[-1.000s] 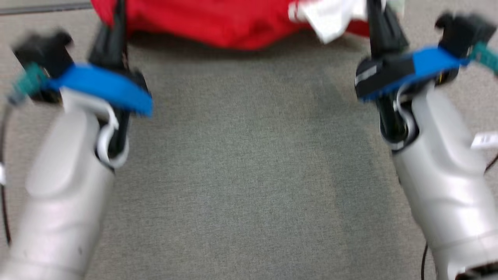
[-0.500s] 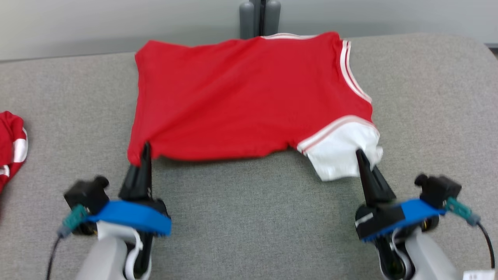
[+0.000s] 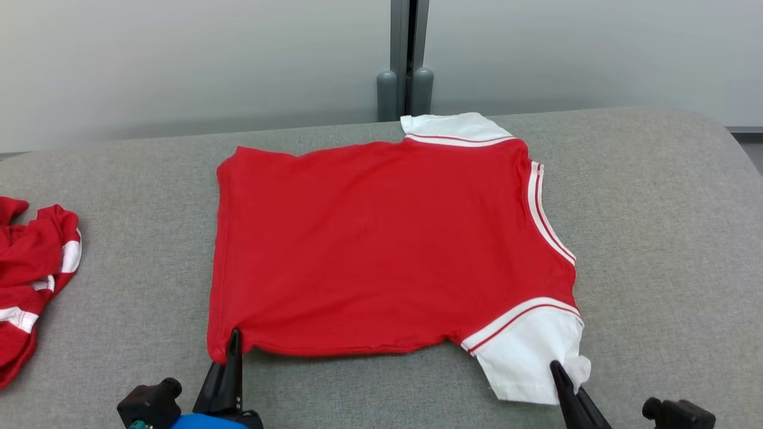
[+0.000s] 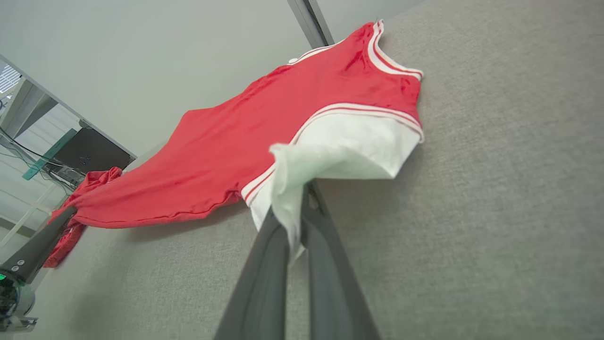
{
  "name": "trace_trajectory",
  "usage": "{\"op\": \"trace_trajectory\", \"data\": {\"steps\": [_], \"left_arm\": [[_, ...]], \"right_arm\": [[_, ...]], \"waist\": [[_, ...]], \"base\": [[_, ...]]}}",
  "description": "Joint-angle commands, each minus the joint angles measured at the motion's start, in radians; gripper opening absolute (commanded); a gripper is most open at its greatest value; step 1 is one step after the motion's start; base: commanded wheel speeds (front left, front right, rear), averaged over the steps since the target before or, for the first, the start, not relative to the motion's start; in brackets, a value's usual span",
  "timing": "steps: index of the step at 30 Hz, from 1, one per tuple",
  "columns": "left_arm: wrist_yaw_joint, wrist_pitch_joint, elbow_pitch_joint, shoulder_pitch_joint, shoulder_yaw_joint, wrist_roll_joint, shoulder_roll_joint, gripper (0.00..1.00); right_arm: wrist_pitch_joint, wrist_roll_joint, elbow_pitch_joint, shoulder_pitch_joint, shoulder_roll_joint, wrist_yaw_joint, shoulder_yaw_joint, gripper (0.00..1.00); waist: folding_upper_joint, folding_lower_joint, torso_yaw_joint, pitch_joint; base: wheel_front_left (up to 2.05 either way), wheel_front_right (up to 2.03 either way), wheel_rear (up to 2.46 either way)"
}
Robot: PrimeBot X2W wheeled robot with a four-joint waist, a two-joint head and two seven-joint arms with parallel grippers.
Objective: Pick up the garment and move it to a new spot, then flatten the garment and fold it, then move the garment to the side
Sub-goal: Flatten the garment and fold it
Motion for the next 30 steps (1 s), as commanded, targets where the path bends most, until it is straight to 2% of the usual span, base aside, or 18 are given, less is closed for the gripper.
{"op": "trace_trajectory", "data": {"steps": [1,5,10,19,30], "left_arm": [[-0.001,-0.005,-0.01,0.016,0.01,0.004,0.0,0.0],[-0.001,-0.005,-0.016,0.046,0.02,0.012,0.004,0.0],[-0.001,-0.005,-0.006,0.038,0.012,0.016,0.002,0.0],[-0.001,-0.005,0.028,-0.017,-0.014,0.012,0.0,0.0],[-0.001,-0.005,0.04,-0.068,-0.039,0.003,0.019,0.0]], "right_arm": [[0.013,-0.008,-0.027,0.034,0.005,0.0,-0.013,0.0],[0.049,-0.028,-0.092,0.097,0.025,0.0,-0.046,0.0],[0.078,-0.047,-0.112,0.094,0.041,0.0,-0.08,0.0],[0.104,-0.058,-0.09,-0.004,0.041,0.0,-0.107,0.0],[0.14,-0.073,-0.031,-0.192,-0.007,0.0,-0.075,0.0]], "waist": [[0.0004,0.0003,-0.001,-0.006],[0.0004,0.0003,0.004,-0.008],[0.0004,0.0003,0.006,-0.004],[0.0004,0.0003,0.014,0.009],[0.0004,0.0003,0.02,0.027]], "base": [[0.0,0.0,0.0],[0.0,0.0,0.0],[0.0,0.0,0.0],[0.0,0.0,0.0],[0.0,0.0,0.0]]}}
